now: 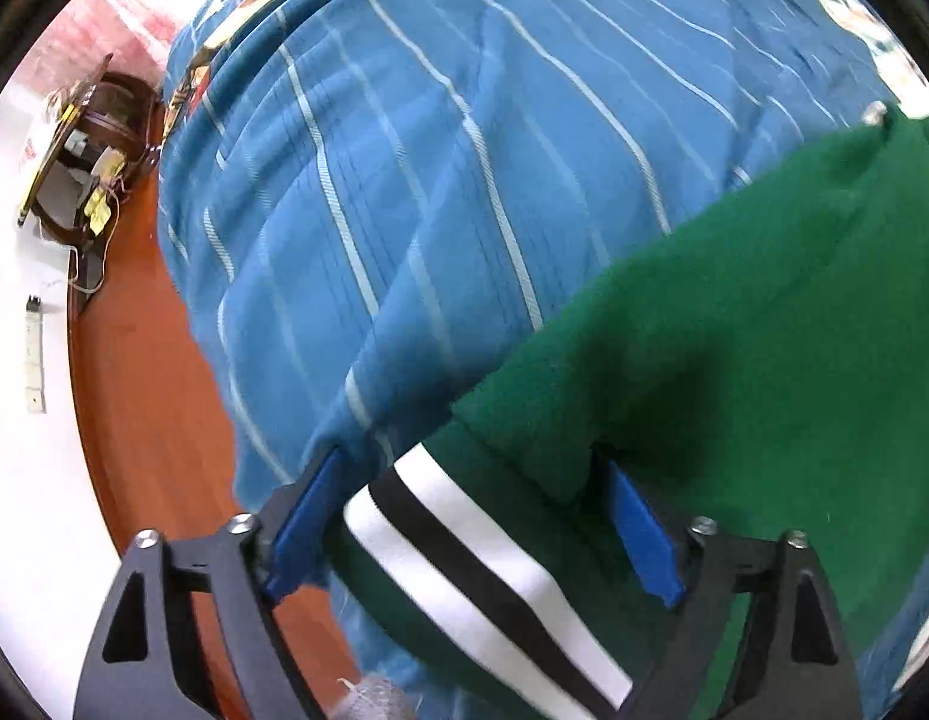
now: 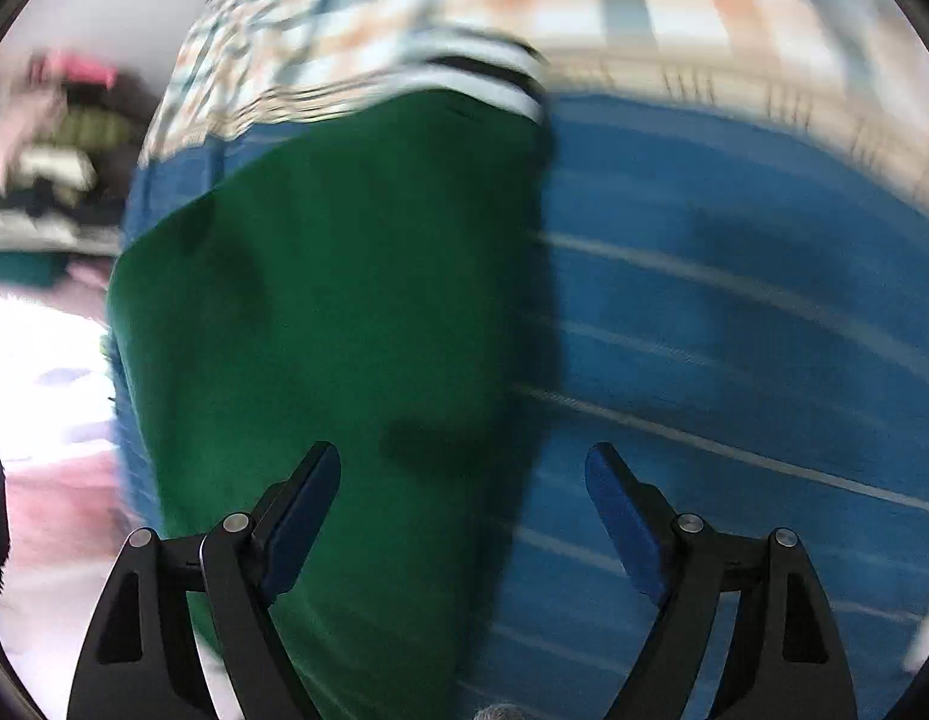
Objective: Fold large clothes
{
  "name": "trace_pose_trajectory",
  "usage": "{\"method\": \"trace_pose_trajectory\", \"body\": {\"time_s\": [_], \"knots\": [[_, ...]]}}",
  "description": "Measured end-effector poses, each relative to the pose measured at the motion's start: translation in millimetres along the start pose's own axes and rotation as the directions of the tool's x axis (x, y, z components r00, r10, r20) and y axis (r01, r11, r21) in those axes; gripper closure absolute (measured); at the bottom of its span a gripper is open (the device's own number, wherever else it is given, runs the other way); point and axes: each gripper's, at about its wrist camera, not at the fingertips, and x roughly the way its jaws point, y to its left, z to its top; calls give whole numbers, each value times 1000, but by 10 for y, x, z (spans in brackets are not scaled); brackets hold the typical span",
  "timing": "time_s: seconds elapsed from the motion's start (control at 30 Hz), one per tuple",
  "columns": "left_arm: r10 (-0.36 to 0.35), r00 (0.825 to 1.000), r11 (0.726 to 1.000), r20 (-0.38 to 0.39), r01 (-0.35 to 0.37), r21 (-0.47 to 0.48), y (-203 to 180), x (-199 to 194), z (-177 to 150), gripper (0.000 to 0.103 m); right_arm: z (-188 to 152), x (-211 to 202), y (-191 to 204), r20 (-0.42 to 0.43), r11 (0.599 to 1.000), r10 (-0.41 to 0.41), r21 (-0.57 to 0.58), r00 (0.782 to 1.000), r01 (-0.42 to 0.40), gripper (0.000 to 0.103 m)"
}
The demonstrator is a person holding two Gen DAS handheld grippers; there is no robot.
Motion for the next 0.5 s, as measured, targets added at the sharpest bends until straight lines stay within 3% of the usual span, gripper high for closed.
{"method": "trace_pose_trajectory", "body": {"time_s": [0.07, 0.13, 0.17, 0.2, 0.23, 0.33, 0.43, 0.5], "knots": [[-2, 1000, 1000, 7, 2, -2, 34, 7, 18, 6, 99, 248, -218, -17, 985, 151, 84, 988, -149, 18], [-1, 1000, 1000, 13, 0, 15, 65, 10, 14, 5, 203, 435, -287, 16, 953, 275, 128, 961, -275, 18], [4, 1000, 1000, 18, -5, 29, 28, -5, 80, 5, 253, 486, -236, 45, 935, 333, 109, 942, -336, 25], [14, 1000, 999, 23, -15, 49, 11, -33, 99, 5, 279, 505, -186, 50, 934, 344, 85, 938, -347, 68], [26, 999, 997, 28, -28, 69, -47, -67, 125, 5, 292, 555, -116, 33, 938, 337, 76, 941, -338, 74], [46, 998, 991, 48, -51, 121, -112, -128, 215, 5, 195, 403, -63, 88, 949, 290, 102, 953, -298, 88], [31, 996, 982, 78, -45, 184, -214, -151, 419, 5, -24, -96, -207, 149, 943, 270, 161, 951, -293, 89], [-4, 995, 968, 100, -22, 250, -380, -174, 615, 6, -289, -563, -524, 191, 932, 240, 230, 952, -281, 89]]}}
